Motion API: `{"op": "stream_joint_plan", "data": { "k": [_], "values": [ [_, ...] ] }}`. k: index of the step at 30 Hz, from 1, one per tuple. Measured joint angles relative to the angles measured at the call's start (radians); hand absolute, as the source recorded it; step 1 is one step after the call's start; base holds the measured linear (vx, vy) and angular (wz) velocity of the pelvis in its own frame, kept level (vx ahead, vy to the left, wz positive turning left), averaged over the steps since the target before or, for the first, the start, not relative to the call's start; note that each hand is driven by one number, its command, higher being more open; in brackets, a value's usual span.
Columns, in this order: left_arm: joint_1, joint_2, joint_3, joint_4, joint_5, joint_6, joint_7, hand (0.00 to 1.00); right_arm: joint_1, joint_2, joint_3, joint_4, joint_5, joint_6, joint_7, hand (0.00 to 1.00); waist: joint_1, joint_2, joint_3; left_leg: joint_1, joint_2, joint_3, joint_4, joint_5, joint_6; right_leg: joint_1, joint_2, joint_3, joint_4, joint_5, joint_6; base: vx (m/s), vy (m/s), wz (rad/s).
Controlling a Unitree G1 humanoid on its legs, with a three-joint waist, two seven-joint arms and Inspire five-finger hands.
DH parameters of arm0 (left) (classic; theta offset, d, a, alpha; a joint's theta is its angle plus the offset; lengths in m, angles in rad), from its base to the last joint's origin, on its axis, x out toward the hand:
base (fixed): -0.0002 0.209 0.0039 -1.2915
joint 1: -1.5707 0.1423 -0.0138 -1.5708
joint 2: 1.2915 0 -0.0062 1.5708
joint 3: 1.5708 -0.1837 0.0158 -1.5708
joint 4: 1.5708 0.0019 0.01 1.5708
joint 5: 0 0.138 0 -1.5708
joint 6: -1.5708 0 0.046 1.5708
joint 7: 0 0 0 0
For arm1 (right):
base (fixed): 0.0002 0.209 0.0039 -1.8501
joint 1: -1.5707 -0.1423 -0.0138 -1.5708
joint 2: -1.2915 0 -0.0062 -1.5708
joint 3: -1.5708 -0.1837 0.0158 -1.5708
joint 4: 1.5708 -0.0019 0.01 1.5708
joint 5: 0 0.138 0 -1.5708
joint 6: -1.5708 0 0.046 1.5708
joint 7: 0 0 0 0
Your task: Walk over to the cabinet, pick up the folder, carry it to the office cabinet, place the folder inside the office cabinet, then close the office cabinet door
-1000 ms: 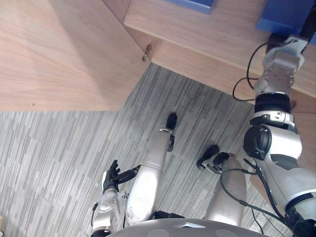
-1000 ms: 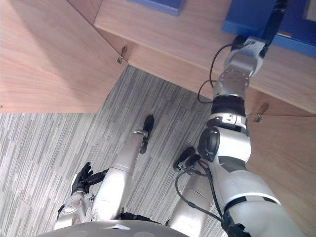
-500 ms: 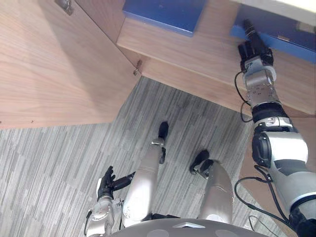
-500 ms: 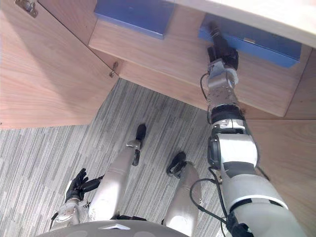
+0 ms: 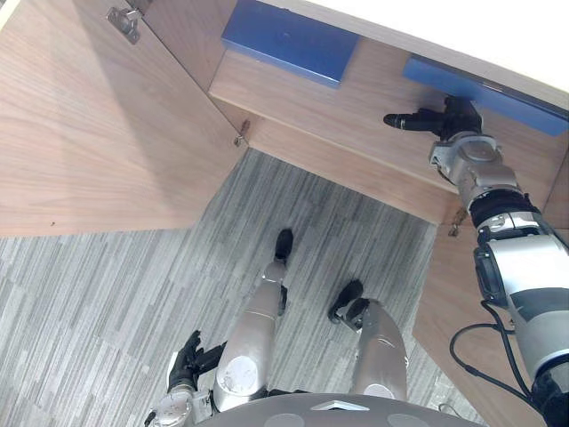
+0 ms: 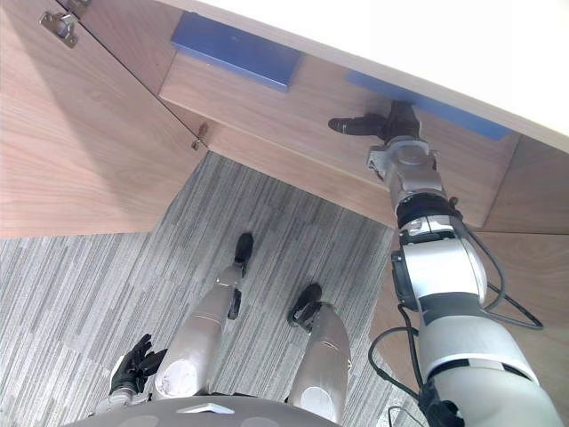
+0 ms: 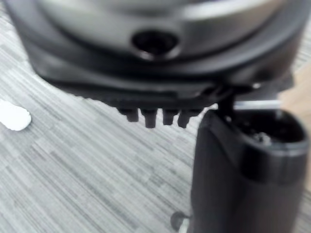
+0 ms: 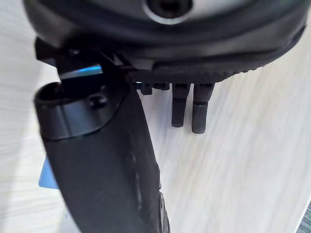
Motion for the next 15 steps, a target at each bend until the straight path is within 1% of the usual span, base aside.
{"op": "stream_joint_plan", "data": {
  "k": [3, 4, 5, 6, 7, 8, 9, 10, 12, 13, 14, 15],
  "values": [
    [0.0, 0.001, 0.004, 0.003, 0.0, 0.0, -0.009, 1.0, 0.003, -0.014, 0.021, -0.002, -0.02, -0.001, 0.038, 1.0, -0.001, 0.0, 0.0, 0.0, 0.001, 0.005, -0.002, 0.001, 0.001, 0.0, 0.002, 0.005, -0.008, 0.007, 0.002, -0.02, -0.003, -0.06],
    [0.0, 0.002, 0.006, 0.004, 0.0, 0.0, -0.012, 1.0, 0.008, -0.019, 0.042, -0.01, -0.095, -0.005, 0.058, 1.0, -0.003, -0.001, 0.0, 0.0, 0.0, 0.007, -0.002, 0.001, 0.001, -0.001, 0.002, 0.007, -0.01, 0.009, 0.003, -0.02, -0.008, -0.03],
    [0.0, 0.003, 0.006, 0.003, 0.0, 0.0, -0.013, 1.0, 0.014, -0.023, 0.055, -0.023, -0.129, -0.006, 0.064, 1.0, -0.003, -0.001, -0.001, 0.001, 0.0, 0.008, -0.002, 0.001, 0.001, -0.001, 0.002, 0.007, -0.011, 0.01, 0.004, -0.02, -0.016, -0.03],
    [0.0, 0.005, 0.006, 0.003, -0.001, -0.001, -0.019, 1.0, 0.034, -0.041, 0.095, -0.066, -0.222, -0.01, 0.084, 1.0, -0.002, -0.003, -0.002, 0.001, 0.001, 0.009, -0.003, 0.001, 0.002, -0.001, 0.003, 0.008, -0.012, 0.01, 0.004, 0.0, 0.0, 0.0],
    [0.0, 0.006, 0.006, 0.003, -0.002, -0.001, -0.022, 1.0, 0.049, -0.053, 0.123, -0.099, -0.267, -0.01, 0.096, 1.0, 0.0, -0.005, -0.002, 0.002, 0.001, 0.009, -0.004, 0.001, 0.002, -0.001, 0.003, 0.009, -0.012, 0.01, 0.004, -0.02, -0.026, -0.04],
    [0.0, 0.009, 0.006, 0.006, -0.002, 0.0, -0.027, 1.0, 0.086, -0.074, 0.187, -0.165, -0.35, -0.013, 0.122, 1.0, 0.0, -0.011, -0.006, 0.006, 0.002, 0.012, -0.01, 0.001, 0.002, -0.001, 0.004, 0.012, -0.014, 0.01, 0.004, -0.01, -0.032, -0.09],
    [0.0, 0.016, 0.007, 0.011, 0.0, 0.0, -0.03, 1.0, 0.125, -0.091, 0.259, -0.242, -0.457, -0.028, 0.155, 1.0, 0.0, -0.023, -0.012, 0.014, 0.003, 0.018, -0.02, 0.002, 0.003, 0.0, 0.007, 0.018, -0.017, 0.01, 0.004, -0.01, -0.036, -0.11],
    [0.001, 0.018, 0.007, 0.012, 0.0, 0.0, -0.031, 1.0, 0.132, -0.094, 0.272, -0.256, -0.473, -0.029, 0.16, 1.0, 0.0, -0.026, -0.014, 0.016, 0.004, 0.02, -0.02, 0.002, 0.003, 0.0, 0.008, 0.019, -0.018, 0.01, 0.004, 0.0, -0.043, -0.15],
    [0.001, 0.034, 0.007, 0.013, 0.001, -0.001, -0.033, 1.0, 0.193, -0.103, 0.358, -0.342, -0.59, -0.048, 0.216, 1.0, -0.002, -0.047, -0.022, 0.035, 0.006, 0.028, -0.032, 0.002, 0.003, 0.009, 0.012, 0.027, -0.026, 0.01, 0.004, 0.01, -0.047, -0.11],
    [0.0, 0.038, 0.007, 0.012, 0.001, -0.002, -0.033, 1.0, 0.211, -0.107, 0.383, -0.359, -0.595, -0.05, 0.231, 1.0, -0.003, -0.05, -0.024, 0.037, 0.006, 0.029, -0.033, 0.002, 0.003, 0.012, 0.012, 0.027, -0.027, 0.01, 0.004, 0.01, -0.042, -0.03],
    [0.0, 0.043, 0.004, 0.01, 0.001, -0.004, -0.035, 1.0, 0.243, -0.109, 0.418, -0.395, -0.648, -0.058, 0.219, 1.0, -0.003, -0.054, -0.026, 0.038, 0.006, 0.029, -0.033, 0.001, 0.002, 0.015, 0.013, 0.026, -0.031, 0.011, 0.005, 0.0, -0.036, -0.02],
    [0.0, 0.045, 0.001, 0.007, 0.0, -0.006, -0.035, 1.0, 0.258, -0.117, 0.424, -0.414, -0.67, -0.059, 0.214, 1.0, -0.005, -0.054, -0.026, 0.038, 0.006, 0.03, -0.033, 0.001, 0.002, 0.015, 0.013, 0.027, -0.034, 0.013, 0.006, 0.0, 0.0, 0.0]
  ]
}}
